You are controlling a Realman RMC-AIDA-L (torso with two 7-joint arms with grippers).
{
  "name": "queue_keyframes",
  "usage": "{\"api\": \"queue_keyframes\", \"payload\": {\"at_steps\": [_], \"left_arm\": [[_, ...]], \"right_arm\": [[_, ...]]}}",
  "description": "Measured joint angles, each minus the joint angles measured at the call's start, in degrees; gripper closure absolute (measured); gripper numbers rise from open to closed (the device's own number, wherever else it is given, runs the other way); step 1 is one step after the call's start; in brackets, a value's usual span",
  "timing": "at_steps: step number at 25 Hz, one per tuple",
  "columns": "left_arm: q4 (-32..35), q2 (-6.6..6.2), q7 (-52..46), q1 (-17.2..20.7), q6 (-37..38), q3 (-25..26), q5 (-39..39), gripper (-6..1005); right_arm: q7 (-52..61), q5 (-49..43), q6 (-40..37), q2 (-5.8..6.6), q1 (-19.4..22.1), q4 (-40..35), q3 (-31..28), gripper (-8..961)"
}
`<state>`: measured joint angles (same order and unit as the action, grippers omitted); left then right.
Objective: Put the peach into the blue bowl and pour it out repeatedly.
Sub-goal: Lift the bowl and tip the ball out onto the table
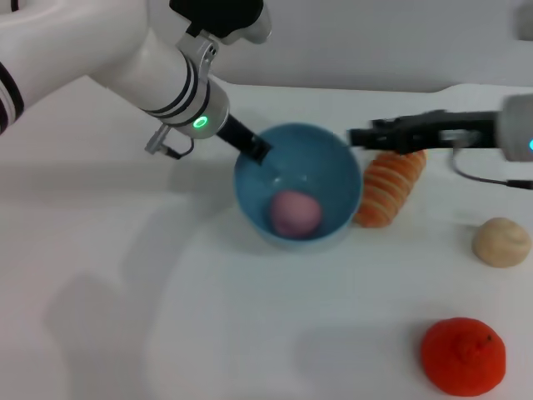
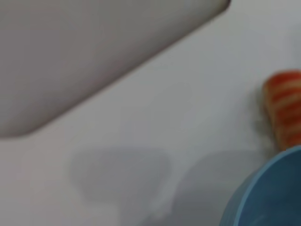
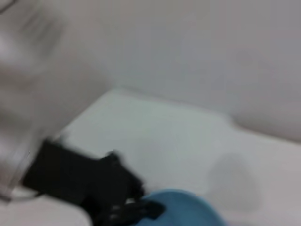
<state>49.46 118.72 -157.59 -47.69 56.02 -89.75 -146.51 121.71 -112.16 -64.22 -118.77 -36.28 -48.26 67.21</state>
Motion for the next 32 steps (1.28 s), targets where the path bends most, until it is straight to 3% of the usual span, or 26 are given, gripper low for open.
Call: {"api": "queue_keyframes", "payload": {"at_steps": [3,4,6,9,10,15,19,24,32], "left_arm": [[0.0,-0.03,0.2,0.7,-6.1,-2.6,1.6,1000],[0.1,-0.05,0.3,1.0,-8.5,-4.1,1.7,1000],[0.4,-0.05,0.5,1.2,-15.0,-7.8,1.5,1000],[0.8,-0.04,0.5,1.3,-18.4,-9.5,1.5,999],[1.4,-0.07,0.6,1.9,-23.1,-11.9,1.1,999],[1.8,0.01,0.7,2.9,-32.4,-16.8,-1.4,999],[3.2,0.08,0.8,4.0,-38.7,-21.8,-6.4,999],[7.6,0.13,1.9,8.3,-47.8,-27.9,-17.5,1000],[8.8,0.37,20.3,13.0,-61.1,-34.8,-18.8,1000]], "right_arm": [[-4.1,7.3,0.8,-0.06,8.9,-1.1,-6.5,401],[-4.1,7.3,0.8,-0.06,8.9,-1.1,-6.5,401],[-9.3,12.1,0.1,-0.16,13.0,0.6,-11.8,401],[-16.8,19.9,-2.3,0.02,18.3,6.0,-19.6,401],[-18.8,21.6,-3.2,0.09,19.4,7.7,-21.7,401],[-30.7,25.8,-11.4,0.17,25.1,15.1,-34.7,400],[-33.4,25.8,-13.8,0.19,26.5,17.6,-39.4,400],[-34.3,25.6,-14.0,0.27,26.8,18.6,-40.2,400],[-35.2,25.6,-13.9,0.31,26.2,19.3,-40.3,400]]}}
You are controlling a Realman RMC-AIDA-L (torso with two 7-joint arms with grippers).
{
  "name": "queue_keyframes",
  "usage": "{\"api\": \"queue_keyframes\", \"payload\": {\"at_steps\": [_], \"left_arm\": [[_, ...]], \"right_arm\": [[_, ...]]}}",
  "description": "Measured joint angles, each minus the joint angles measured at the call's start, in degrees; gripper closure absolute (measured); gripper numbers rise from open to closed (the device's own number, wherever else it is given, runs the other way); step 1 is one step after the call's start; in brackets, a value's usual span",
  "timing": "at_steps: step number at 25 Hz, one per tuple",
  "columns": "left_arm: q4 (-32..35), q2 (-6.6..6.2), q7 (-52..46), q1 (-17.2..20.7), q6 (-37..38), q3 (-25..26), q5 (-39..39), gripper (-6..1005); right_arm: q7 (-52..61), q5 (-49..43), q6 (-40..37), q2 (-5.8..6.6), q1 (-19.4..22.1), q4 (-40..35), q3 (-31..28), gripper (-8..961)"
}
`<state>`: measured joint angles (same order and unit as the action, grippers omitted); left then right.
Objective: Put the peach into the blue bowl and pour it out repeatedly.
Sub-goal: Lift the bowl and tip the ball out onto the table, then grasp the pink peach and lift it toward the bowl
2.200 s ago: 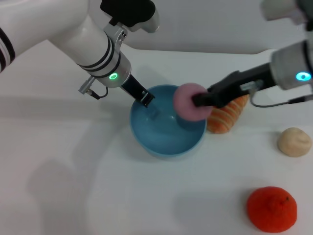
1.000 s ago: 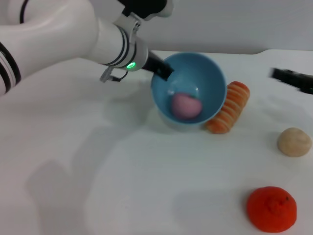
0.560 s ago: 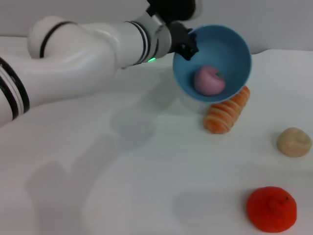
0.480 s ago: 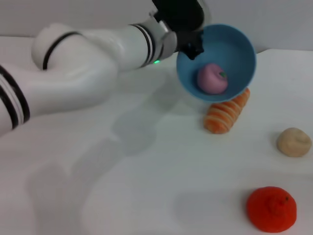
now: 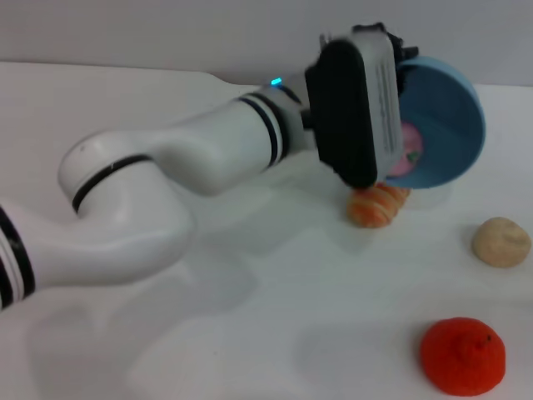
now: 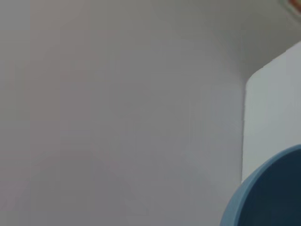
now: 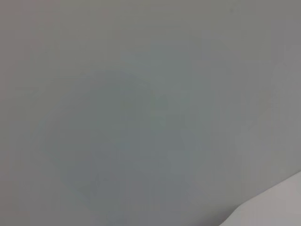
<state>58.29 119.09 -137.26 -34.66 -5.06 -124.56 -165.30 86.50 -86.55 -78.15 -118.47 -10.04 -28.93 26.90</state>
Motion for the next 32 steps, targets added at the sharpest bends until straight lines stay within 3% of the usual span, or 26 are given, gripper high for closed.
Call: {"api": "queue_keyframes", "payload": {"at_steps": [8,19,22,24,25,32], "left_arm": [[-3.3,0.03,9.4,4.1,-15.7,-2.8,0.2,1000],[-4.7,-0.01,12.7,4.6,-18.3,-3.9,2.3,1001],[-5.1,-0.02,12.0,4.4,-18.8,-3.3,9.0,1000],[-5.2,-0.07,11.1,3.8,-17.4,-2.5,16.1,1000],[-5.3,-0.18,9.8,2.6,-13.9,-0.9,23.3,1000],[-4.8,-0.45,5.6,-0.1,0.6,7.0,37.1,1000]], "right_arm": [[0.0,-0.1,1.2,0.01,-0.6,1.3,0.1,400],[-0.1,-0.1,2.1,0.07,-1.2,1.9,-0.1,399],[-0.1,-0.1,2.6,0.08,-1.3,2.0,0.2,399],[-0.1,-0.8,2.8,0.08,-1.8,2.0,0.7,400],[-0.2,-1.7,2.8,0.08,-2.2,2.0,0.7,400],[0.2,-8.4,3.4,0.69,-6.8,2.9,0.8,329]]}}
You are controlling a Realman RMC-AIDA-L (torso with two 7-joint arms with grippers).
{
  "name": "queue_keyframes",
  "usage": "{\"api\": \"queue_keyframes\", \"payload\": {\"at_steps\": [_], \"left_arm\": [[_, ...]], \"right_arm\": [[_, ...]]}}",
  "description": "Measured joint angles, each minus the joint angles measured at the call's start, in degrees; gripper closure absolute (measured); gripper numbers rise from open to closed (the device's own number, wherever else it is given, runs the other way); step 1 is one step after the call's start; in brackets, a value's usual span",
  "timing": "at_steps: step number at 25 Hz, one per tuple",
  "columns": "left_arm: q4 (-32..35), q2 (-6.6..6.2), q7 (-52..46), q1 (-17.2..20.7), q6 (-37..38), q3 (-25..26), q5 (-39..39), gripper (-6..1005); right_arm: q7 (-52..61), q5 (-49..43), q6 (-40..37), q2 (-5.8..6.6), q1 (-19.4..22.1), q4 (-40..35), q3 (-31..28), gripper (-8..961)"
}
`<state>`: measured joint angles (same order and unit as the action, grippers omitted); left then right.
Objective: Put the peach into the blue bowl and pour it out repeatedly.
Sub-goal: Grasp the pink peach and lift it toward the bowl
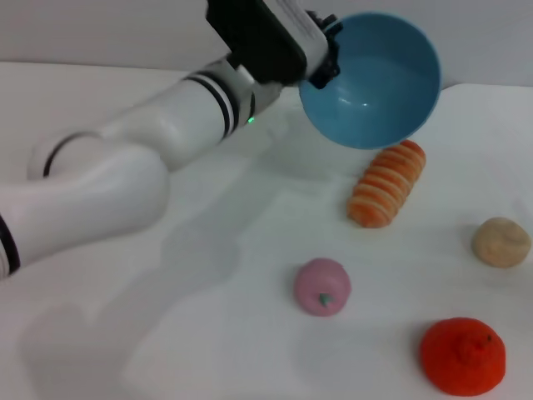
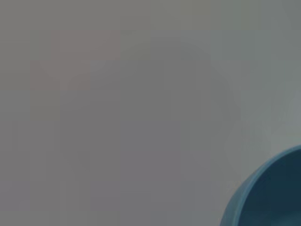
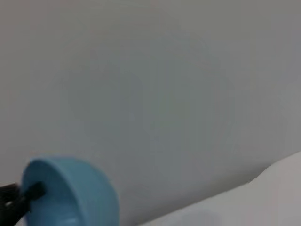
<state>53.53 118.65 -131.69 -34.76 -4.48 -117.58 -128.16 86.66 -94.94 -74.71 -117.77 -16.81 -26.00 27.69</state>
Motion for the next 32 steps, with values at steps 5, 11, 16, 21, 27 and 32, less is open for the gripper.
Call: {"api": "queue_keyframes", "payload": {"at_steps": [5,11,16,21,27,32], "left_arm": [[-2.5,-0.14,-4.0,-3.3,11.8,8.2,2.7,1000],[-6.9,-0.25,-11.7,-7.2,25.2,18.7,2.8,1000],[-6.0,-0.26,-13.4,-5.8,27.4,20.1,2.9,1000],[-6.3,-0.12,-13.6,-5.4,27.2,19.8,2.9,1000],[-6.2,-0.06,-14.0,-5.4,27.0,19.8,3.0,999],[-6.4,-0.07,-14.0,-5.4,25.1,18.1,3.0,999]], "right_arm": [[4.7,-8.5,-0.1,0.23,-5.2,1.4,1.2,257],[15.2,-20.1,0.1,-0.41,-12.6,2.2,7.5,200],[17.5,-21.6,3.7,-0.85,-18.3,7.6,13.0,192],[18.5,-21.6,9.6,-1.07,-23.2,13.2,17.6,192],[18.5,-21.6,12.8,-1.53,-26.8,17.6,19.9,192],[18.0,-21.6,15.2,-1.83,-28.2,19.9,20.6,193]]}}
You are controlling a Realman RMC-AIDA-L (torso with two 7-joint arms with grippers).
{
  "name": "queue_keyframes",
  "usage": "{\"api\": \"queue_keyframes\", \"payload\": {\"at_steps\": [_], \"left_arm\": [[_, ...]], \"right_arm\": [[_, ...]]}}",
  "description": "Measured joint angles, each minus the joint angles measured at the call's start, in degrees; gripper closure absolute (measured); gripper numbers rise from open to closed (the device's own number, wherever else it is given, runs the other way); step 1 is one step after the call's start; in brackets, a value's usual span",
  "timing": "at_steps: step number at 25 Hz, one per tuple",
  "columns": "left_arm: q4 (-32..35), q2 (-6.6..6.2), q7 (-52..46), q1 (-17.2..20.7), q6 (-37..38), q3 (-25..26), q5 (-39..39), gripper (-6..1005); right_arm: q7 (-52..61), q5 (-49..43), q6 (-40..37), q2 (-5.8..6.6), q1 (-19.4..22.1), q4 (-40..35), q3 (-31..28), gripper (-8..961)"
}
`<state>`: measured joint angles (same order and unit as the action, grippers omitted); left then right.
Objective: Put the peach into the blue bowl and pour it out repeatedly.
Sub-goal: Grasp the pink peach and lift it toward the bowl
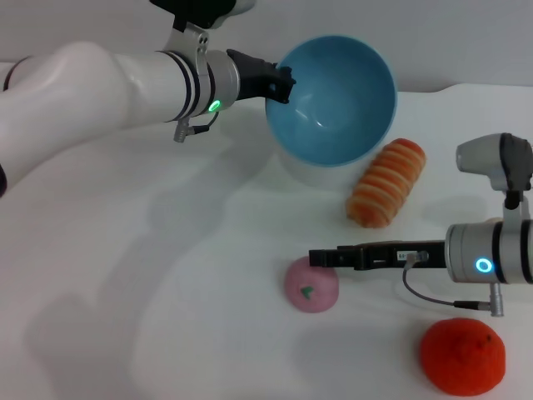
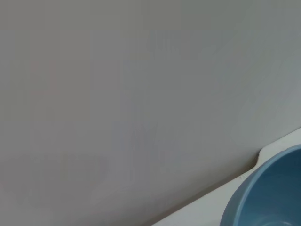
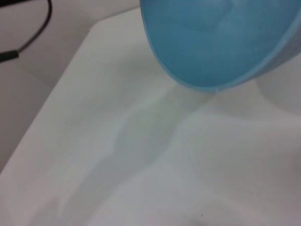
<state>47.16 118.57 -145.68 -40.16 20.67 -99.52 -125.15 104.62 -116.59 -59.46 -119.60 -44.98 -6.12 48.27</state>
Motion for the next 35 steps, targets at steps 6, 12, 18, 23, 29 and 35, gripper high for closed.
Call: {"api": "queue_keyframes", "payload": {"at_steps": [6,12,18,23,29,35], "left_arm": [[-0.1,-0.02,0.0,0.1,-0.4,-0.3,0.0,999],[-0.1,-0.02,0.0,0.1,-0.6,-0.4,0.0,999],[-0.1,-0.02,0.0,0.2,-1.0,-0.4,0.0,999],[-0.3,-0.07,0.0,0.3,-1.2,-0.4,0.0,1000],[-0.3,-0.19,0.1,0.2,-1.3,-0.4,-0.1,1000],[-0.5,-0.28,0.0,0.2,-1.3,-0.4,-0.4,999]], "right_arm": [[-1.4,0.3,0.8,-0.14,-0.4,1.3,0.1,194],[-3.8,0.1,0.7,-0.19,-1.9,3.3,0.3,197],[-4.6,0.0,0.8,-0.20,-2.3,4.1,0.3,264],[-4.6,0.3,0.9,-0.20,-1.7,3.7,-0.2,372],[-4.7,0.3,1.2,-0.20,-1.6,3.2,0.1,625],[-6.9,1.0,0.7,-0.19,-1.3,3.0,-0.5,862]]}}
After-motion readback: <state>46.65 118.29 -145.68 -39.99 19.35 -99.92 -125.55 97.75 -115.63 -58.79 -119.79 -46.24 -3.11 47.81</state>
